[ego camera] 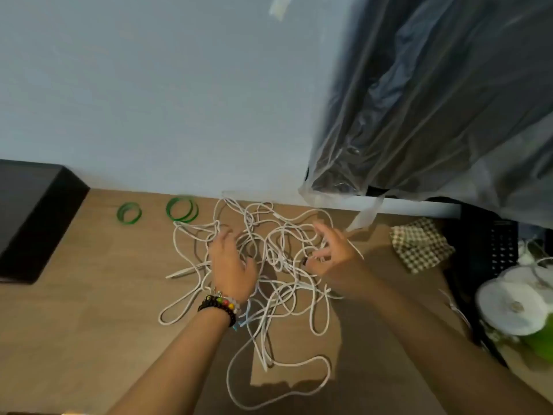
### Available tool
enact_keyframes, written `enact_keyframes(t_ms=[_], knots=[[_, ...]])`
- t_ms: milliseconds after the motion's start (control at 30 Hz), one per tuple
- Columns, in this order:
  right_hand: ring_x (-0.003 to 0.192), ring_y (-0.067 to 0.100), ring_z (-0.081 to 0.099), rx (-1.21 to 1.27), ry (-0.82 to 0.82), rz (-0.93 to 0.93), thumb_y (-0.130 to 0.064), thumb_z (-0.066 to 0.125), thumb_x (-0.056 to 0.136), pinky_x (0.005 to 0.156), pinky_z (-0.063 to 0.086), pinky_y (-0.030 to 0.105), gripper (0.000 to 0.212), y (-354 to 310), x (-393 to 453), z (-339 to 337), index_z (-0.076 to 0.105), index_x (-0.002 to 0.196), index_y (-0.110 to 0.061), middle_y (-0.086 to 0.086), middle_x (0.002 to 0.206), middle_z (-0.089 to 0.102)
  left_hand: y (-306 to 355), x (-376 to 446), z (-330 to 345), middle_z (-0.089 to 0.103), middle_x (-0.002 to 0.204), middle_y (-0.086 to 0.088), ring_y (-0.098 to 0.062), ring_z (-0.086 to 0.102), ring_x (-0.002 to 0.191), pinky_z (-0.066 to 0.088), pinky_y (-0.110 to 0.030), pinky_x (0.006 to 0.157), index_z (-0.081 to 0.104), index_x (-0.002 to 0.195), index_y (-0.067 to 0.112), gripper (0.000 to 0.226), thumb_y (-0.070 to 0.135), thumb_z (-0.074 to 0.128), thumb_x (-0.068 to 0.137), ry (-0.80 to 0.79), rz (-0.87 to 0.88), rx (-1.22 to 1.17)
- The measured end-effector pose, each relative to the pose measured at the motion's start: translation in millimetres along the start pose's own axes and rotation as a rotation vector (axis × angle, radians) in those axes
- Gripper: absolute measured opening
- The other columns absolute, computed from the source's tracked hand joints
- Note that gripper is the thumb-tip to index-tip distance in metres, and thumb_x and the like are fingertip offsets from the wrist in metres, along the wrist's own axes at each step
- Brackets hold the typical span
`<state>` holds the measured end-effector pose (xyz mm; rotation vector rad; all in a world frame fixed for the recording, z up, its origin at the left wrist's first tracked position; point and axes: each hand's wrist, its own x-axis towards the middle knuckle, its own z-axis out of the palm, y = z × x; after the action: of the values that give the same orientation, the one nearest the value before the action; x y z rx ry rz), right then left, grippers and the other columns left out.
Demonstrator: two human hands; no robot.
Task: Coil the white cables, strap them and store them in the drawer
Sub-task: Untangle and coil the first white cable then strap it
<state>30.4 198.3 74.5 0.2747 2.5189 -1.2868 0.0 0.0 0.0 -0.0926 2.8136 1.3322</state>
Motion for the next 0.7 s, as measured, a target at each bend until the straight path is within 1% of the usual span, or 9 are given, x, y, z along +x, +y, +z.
enact_keyframes(t_ms=[67, 100, 167, 233, 333, 400, 533, 600, 700], knots=[[0.128, 0.013, 0.045, -0.090, -0.001, -0.040, -0.018, 0.063, 0.089, 0.098, 0.048, 0.029, 0.072, -10, 4, 19, 0.026, 0.149, -0.033, -0.009, 0.151, 0.027, -10, 1, -6, 0.033, 0.148, -0.023, -0.035, 0.027, 0.141, 0.022, -0.037, 0.113, 0.043, 0.138, 0.000, 0.071, 0.000, 0.070, 0.072, 0.149, -0.019, 0.137], [0.135, 0.015, 0.037, -0.148, -0.029, -0.075, -0.017, 0.063, 0.090, 0.108, 0.039, 0.031, 0.072, -13, 5, 30, 0.024, 0.150, -0.028, -0.007, 0.154, 0.020, -18, 1, -7, 0.029, 0.150, -0.024, -0.036, 0.024, 0.142, 0.021, -0.040, 0.115, 0.036, 0.142, -0.001, 0.081, 0.002, 0.073, 0.071, 0.131, -0.058, 0.173], [0.141, 0.017, 0.027, -0.223, -0.085, -0.133, -0.014, 0.059, 0.091, 0.114, 0.024, 0.025, 0.072, -19, 7, 54, 0.021, 0.151, -0.023, -0.005, 0.157, 0.009, -31, 1, -12, 0.020, 0.156, -0.021, -0.034, 0.018, 0.146, 0.021, -0.039, 0.117, 0.015, 0.151, 0.000, 0.097, 0.004, 0.073, 0.073, -0.021, -0.106, 0.147], [0.143, 0.018, 0.022, -0.261, -0.117, -0.138, -0.015, 0.058, 0.092, 0.111, 0.021, 0.021, 0.073, -23, 9, 70, 0.018, 0.152, -0.023, -0.005, 0.158, 0.003, -51, 4, -12, 0.019, 0.158, -0.016, -0.031, 0.022, 0.146, 0.025, -0.037, 0.117, 0.003, 0.154, 0.006, 0.102, 0.007, 0.071, 0.078, -0.168, -0.149, 0.088], [0.145, 0.019, 0.018, -0.328, -0.118, -0.101, -0.019, 0.059, 0.093, 0.112, 0.024, 0.027, 0.076, -22, 11, 88, 0.014, 0.153, -0.027, -0.007, 0.159, -0.002, -71, 8, -20, 0.039, 0.144, -0.014, -0.030, 0.040, 0.133, 0.035, -0.038, 0.110, 0.027, 0.147, 0.006, 0.080, 0.018, 0.070, 0.081, -0.265, -0.105, 0.187], [0.145, 0.020, 0.018, -0.361, -0.126, -0.065, -0.019, 0.060, 0.092, 0.111, 0.026, 0.029, 0.077, -19, 12, 96, 0.013, 0.153, -0.028, -0.006, 0.160, -0.003, -79, 11, -26, 0.038, 0.139, -0.010, -0.028, 0.048, 0.124, 0.040, -0.035, 0.105, 0.039, 0.139, 0.009, 0.061, 0.019, 0.067, 0.085, -0.345, -0.083, 0.265], [0.147, 0.025, 0.010, -0.370, -0.122, -0.047, -0.016, 0.058, 0.090, 0.114, 0.021, 0.032, 0.074, -16, 13, 101, 0.018, 0.152, -0.026, 0.002, 0.160, 0.001, -88, 13, -42, 0.064, 0.114, -0.008, -0.027, 0.061, 0.103, 0.049, -0.033, 0.083, 0.062, 0.110, 0.016, 0.020, 0.019, 0.056, 0.091, -0.451, -0.080, 0.351], [0.146, 0.028, 0.010, -0.439, -0.100, -0.060, -0.022, 0.058, 0.089, 0.115, 0.019, 0.036, 0.073, -16, 12, 102, 0.020, 0.152, -0.024, 0.006, 0.160, 0.005, -88, 13, -48, 0.069, 0.096, -0.008, -0.027, 0.063, 0.092, 0.050, -0.034, 0.074, 0.063, 0.094, 0.017, 0.009, 0.019, 0.055, 0.092, -0.441, -0.063, 0.321], [0.146, 0.027, 0.010, -0.589, -0.021, -0.148, -0.042, 0.058, 0.088, 0.117, 0.011, 0.039, 0.072, -16, 10, 106, 0.027, 0.150, -0.022, 0.007, 0.158, 0.016, -75, 17, -59, 0.068, 0.078, -0.008, -0.025, 0.063, 0.074, 0.053, -0.040, 0.072, 0.061, 0.079, 0.016, 0.013, 0.011, 0.056, 0.089, -0.364, -0.087, 0.051]])
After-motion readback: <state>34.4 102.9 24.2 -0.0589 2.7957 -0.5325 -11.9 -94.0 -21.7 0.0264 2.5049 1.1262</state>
